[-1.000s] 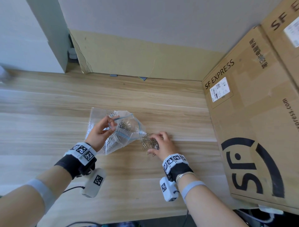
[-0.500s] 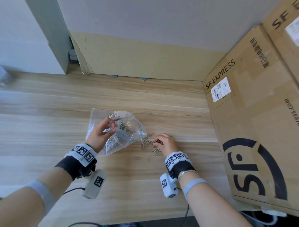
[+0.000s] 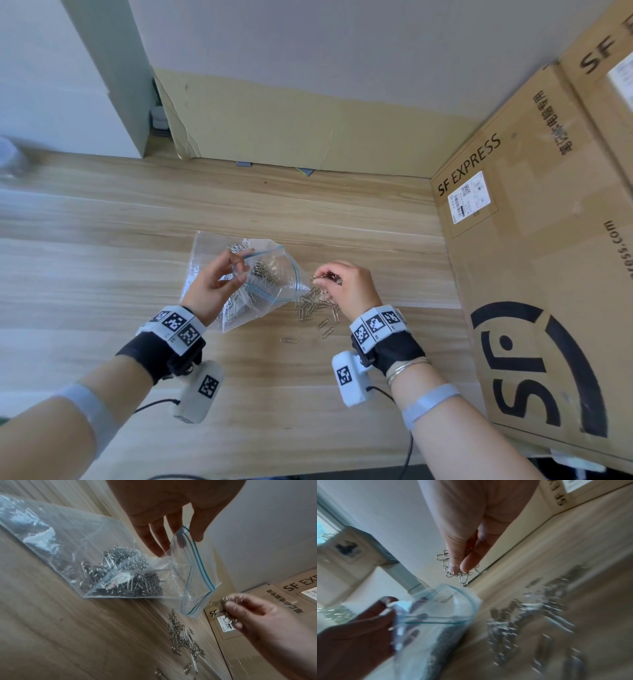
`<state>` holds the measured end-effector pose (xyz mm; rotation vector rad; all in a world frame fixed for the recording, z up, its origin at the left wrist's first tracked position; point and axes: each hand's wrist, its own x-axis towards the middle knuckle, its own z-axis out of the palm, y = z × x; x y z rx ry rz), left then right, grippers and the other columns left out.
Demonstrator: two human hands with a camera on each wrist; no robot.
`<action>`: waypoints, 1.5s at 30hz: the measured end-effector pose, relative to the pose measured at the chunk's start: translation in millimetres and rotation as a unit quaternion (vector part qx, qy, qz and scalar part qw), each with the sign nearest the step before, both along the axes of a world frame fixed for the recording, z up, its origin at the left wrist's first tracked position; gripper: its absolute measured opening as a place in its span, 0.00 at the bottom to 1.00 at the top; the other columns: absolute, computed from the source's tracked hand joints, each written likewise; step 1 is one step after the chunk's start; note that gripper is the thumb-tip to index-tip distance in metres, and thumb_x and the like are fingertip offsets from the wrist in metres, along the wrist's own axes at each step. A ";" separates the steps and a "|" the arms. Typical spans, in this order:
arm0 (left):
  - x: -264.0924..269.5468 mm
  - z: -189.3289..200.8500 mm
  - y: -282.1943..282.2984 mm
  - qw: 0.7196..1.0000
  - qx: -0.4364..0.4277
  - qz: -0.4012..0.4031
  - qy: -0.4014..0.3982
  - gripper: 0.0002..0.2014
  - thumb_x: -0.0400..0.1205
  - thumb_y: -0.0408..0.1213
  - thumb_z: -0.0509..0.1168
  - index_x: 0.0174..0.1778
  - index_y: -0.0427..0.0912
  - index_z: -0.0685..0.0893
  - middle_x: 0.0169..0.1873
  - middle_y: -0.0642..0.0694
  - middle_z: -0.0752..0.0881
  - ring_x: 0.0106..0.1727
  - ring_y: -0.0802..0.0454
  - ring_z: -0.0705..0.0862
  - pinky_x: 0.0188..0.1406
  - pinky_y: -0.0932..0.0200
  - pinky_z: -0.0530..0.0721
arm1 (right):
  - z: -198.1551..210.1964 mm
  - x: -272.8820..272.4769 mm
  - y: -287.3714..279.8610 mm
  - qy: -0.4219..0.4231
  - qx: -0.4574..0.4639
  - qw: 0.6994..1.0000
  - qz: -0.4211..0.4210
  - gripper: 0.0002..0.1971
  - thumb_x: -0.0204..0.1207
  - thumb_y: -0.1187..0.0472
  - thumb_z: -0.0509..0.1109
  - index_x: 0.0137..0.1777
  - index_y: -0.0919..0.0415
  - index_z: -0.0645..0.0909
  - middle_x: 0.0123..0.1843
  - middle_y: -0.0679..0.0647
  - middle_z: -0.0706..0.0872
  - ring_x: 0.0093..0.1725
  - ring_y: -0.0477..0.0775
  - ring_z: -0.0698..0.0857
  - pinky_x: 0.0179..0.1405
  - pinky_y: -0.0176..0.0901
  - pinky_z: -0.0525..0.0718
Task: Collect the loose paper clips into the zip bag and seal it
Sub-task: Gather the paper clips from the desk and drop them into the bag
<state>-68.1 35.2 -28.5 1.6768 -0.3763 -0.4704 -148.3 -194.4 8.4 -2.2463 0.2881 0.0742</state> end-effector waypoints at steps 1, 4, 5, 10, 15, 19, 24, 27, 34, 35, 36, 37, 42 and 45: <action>-0.6 0.0 -0.7 1.000 -0.004 -0.001 0.003 0.12 0.79 0.25 0.60 0.34 0.45 0.71 0.61 0.60 0.79 0.53 0.69 0.82 0.48 0.73 0.80 | 6.6 6.2 7.0 -0.008 0.004 1.000 0.019 0.03 0.72 0.63 0.71 0.43 0.61 0.85 0.42 0.50 0.83 0.28 0.38 0.84 0.25 0.26 0.82; -1.4 0.6 -2.0 1.000 -0.023 -0.008 0.013 0.16 0.79 0.26 0.60 0.31 0.52 0.72 0.56 0.69 0.82 0.54 0.68 0.83 0.47 0.73 0.80 | 17.7 28.4 29.6 -0.036 0.012 0.997 0.067 0.04 0.72 0.64 0.71 0.43 0.63 0.85 0.43 0.54 0.85 0.29 0.42 0.83 0.25 0.24 0.80; -1.3 0.8 -2.2 0.999 -0.029 -0.010 0.016 0.18 0.79 0.25 0.61 0.30 0.54 0.73 0.55 0.73 0.82 0.54 0.68 0.82 0.47 0.73 0.80 | 17.8 35.3 36.8 -0.043 0.003 0.996 0.084 0.04 0.72 0.64 0.71 0.44 0.63 0.86 0.44 0.56 0.86 0.29 0.46 0.84 0.26 0.26 0.81; 0.7 2.7 0.0 0.999 -0.032 -0.008 0.000 0.17 0.78 0.28 0.61 0.31 0.57 0.74 0.57 0.73 0.81 0.57 0.63 0.82 0.48 0.72 0.79 | 6.3 52.8 62.0 -0.086 -0.049 0.982 0.162 0.04 0.69 0.66 0.73 0.42 0.65 0.86 0.43 0.61 0.88 0.34 0.58 0.84 0.39 0.52 0.85; 1.0 0.6 3.6 1.000 -0.031 0.001 -0.004 0.18 0.78 0.28 0.61 0.31 0.58 0.73 0.56 0.74 0.81 0.55 0.64 0.83 0.48 0.72 0.79 | 8.6 43.5 46.4 -0.082 -0.033 0.988 0.126 0.08 0.71 0.59 0.72 0.49 0.58 0.87 0.45 0.54 0.91 0.38 0.53 0.88 0.43 0.45 0.87; 1.4 -2.1 6.8 0.999 -0.032 0.010 -0.008 0.16 0.78 0.29 0.63 0.32 0.55 0.72 0.56 0.72 0.82 0.55 0.64 0.83 0.48 0.71 0.80 | -9.4 25.7 9.3 -0.034 -0.069 0.997 0.016 0.07 0.76 0.62 0.66 0.49 0.60 0.85 0.41 0.55 0.90 0.35 0.51 0.86 0.40 0.52 0.88; 1.0 -5.7 5.1 0.999 -0.034 0.015 0.002 0.14 0.79 0.26 0.61 0.32 0.50 0.71 0.55 0.72 0.82 0.55 0.63 0.83 0.49 0.71 0.80 | -43.6 13.1 -7.4 0.123 -0.139 0.976 0.113 0.16 0.78 0.61 0.63 0.66 0.56 0.77 0.68 0.53 0.79 0.68 0.55 0.74 0.72 0.49 0.67; 0.4 -6.9 3.7 0.999 -0.036 0.011 0.007 0.15 0.79 0.26 0.60 0.32 0.51 0.71 0.55 0.73 0.82 0.55 0.64 0.83 0.49 0.71 0.80 | -54.2 9.1 -1.2 0.123 -0.165 0.965 0.163 0.18 0.77 0.59 0.65 0.67 0.58 0.76 0.70 0.52 0.77 0.70 0.56 0.69 0.72 0.47 0.64; 2.7 -5.6 4.5 0.999 -0.035 0.014 0.001 0.18 0.79 0.26 0.60 0.31 0.54 0.71 0.54 0.74 0.82 0.53 0.65 0.84 0.46 0.73 0.79 | -47.8 -6.1 -11.5 0.117 -0.150 0.964 0.186 0.07 0.74 0.57 0.68 0.50 0.53 0.85 0.58 0.48 0.84 0.62 0.52 0.74 0.65 0.49 0.72; 2.8 -5.7 4.7 0.999 -0.034 0.014 0.001 0.17 0.79 0.26 0.60 0.31 0.53 0.71 0.54 0.74 0.82 0.53 0.65 0.84 0.46 0.73 0.79 | -46.8 -8.1 -9.7 0.119 -0.160 0.960 0.194 0.08 0.73 0.54 0.70 0.50 0.51 0.85 0.59 0.47 0.84 0.62 0.51 0.74 0.65 0.49 0.72; 2.8 -5.9 5.0 0.999 -0.033 0.013 0.001 0.16 0.79 0.26 0.60 0.31 0.52 0.71 0.54 0.74 0.82 0.53 0.65 0.84 0.46 0.73 0.79 | -45.4 -10.2 -6.2 0.113 -0.165 0.958 0.205 0.09 0.71 0.52 0.71 0.50 0.50 0.85 0.59 0.45 0.84 0.63 0.51 0.73 0.64 0.48 0.72; 2.8 -5.8 5.3 0.999 -0.033 0.013 0.000 0.16 0.79 0.26 0.60 0.31 0.52 0.71 0.54 0.74 0.82 0.53 0.65 0.84 0.46 0.73 0.79 | -45.1 -12.1 -1.4 0.096 -0.164 0.957 0.221 0.11 0.68 0.50 0.73 0.50 0.49 0.86 0.59 0.45 0.84 0.63 0.51 0.74 0.64 0.48 0.73; 3.4 -5.0 5.2 0.999 -0.036 0.011 0.004 0.18 0.79 0.26 0.60 0.30 0.55 0.72 0.54 0.74 0.82 0.53 0.65 0.84 0.46 0.74 0.78 | -51.0 -13.1 26.4 0.069 -0.180 0.923 0.333 0.21 0.60 0.49 0.78 0.54 0.48 0.83 0.63 0.47 0.82 0.65 0.54 0.73 0.65 0.48 0.69; 3.4 -5.1 5.0 0.999 -0.037 0.010 0.007 0.18 0.79 0.25 0.60 0.30 0.54 0.72 0.54 0.75 0.82 0.53 0.66 0.84 0.46 0.73 0.79 | -54.2 -10.2 27.7 0.051 -0.182 0.921 0.340 0.14 0.63 0.53 0.77 0.49 0.51 0.85 0.61 0.50 0.83 0.64 0.57 0.76 0.64 0.52 0.72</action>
